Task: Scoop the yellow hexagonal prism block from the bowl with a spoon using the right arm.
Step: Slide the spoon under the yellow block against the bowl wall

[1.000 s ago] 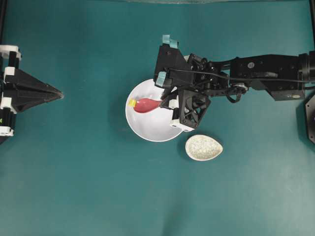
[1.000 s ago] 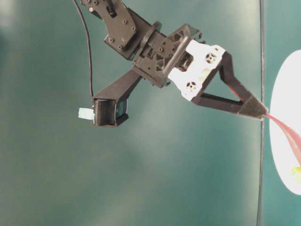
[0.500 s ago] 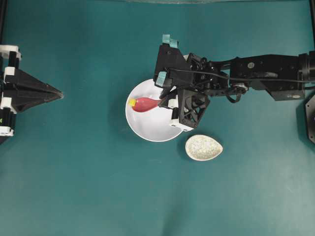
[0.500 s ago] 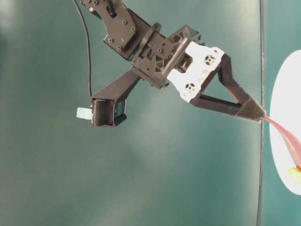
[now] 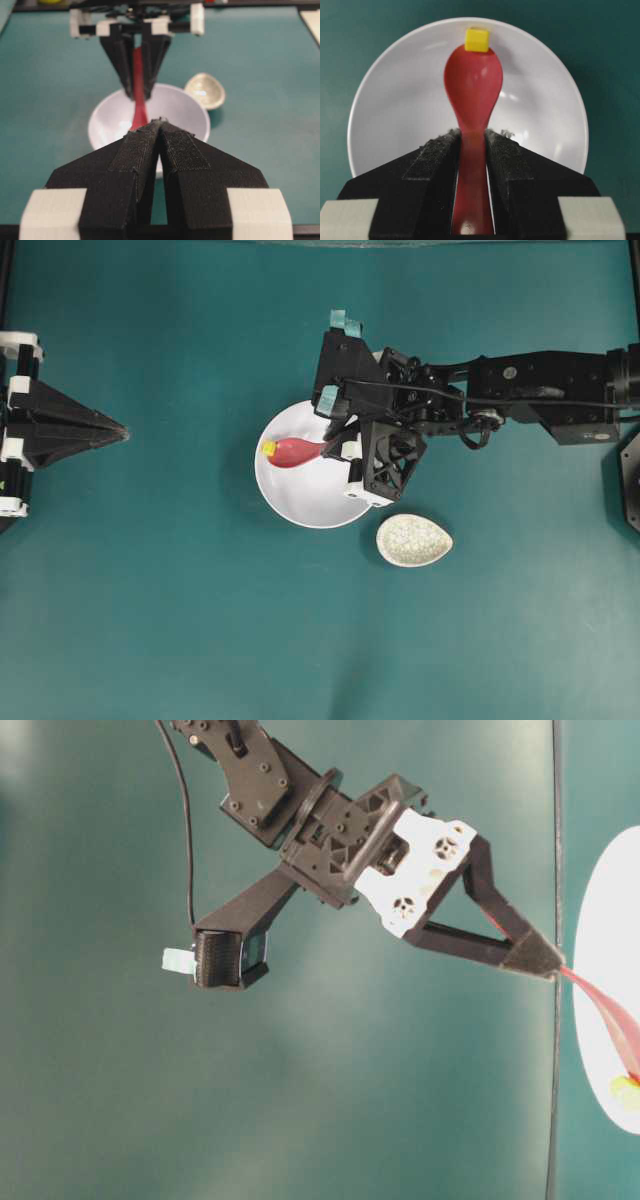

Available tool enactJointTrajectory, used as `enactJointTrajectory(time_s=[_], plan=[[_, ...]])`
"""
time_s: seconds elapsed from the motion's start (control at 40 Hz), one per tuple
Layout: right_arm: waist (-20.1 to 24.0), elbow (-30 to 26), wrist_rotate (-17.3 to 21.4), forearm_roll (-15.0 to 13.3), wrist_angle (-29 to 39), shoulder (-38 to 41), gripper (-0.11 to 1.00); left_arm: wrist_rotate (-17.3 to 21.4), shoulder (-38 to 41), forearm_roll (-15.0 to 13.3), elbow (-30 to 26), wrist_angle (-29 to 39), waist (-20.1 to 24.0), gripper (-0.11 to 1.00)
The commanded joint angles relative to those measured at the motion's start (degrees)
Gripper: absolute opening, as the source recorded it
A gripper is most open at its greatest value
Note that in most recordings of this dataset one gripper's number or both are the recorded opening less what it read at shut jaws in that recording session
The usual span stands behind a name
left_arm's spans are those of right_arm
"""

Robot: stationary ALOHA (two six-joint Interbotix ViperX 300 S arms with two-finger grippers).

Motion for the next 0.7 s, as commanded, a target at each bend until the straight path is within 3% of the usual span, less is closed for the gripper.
enactJointTrajectory(time_s=[0.0, 0.68], plan=[[0.1, -1.2, -0.1, -0.1, -0.5, -0.7, 0.24, 0.0, 0.2, 0.2, -1.0, -0.3, 0.0, 0.03], [0.1, -1.3, -0.1, -0.4, -2.2, -0.7, 0.24, 0.0, 0.2, 0.2, -1.0, -0.1, 0.0, 0.03]])
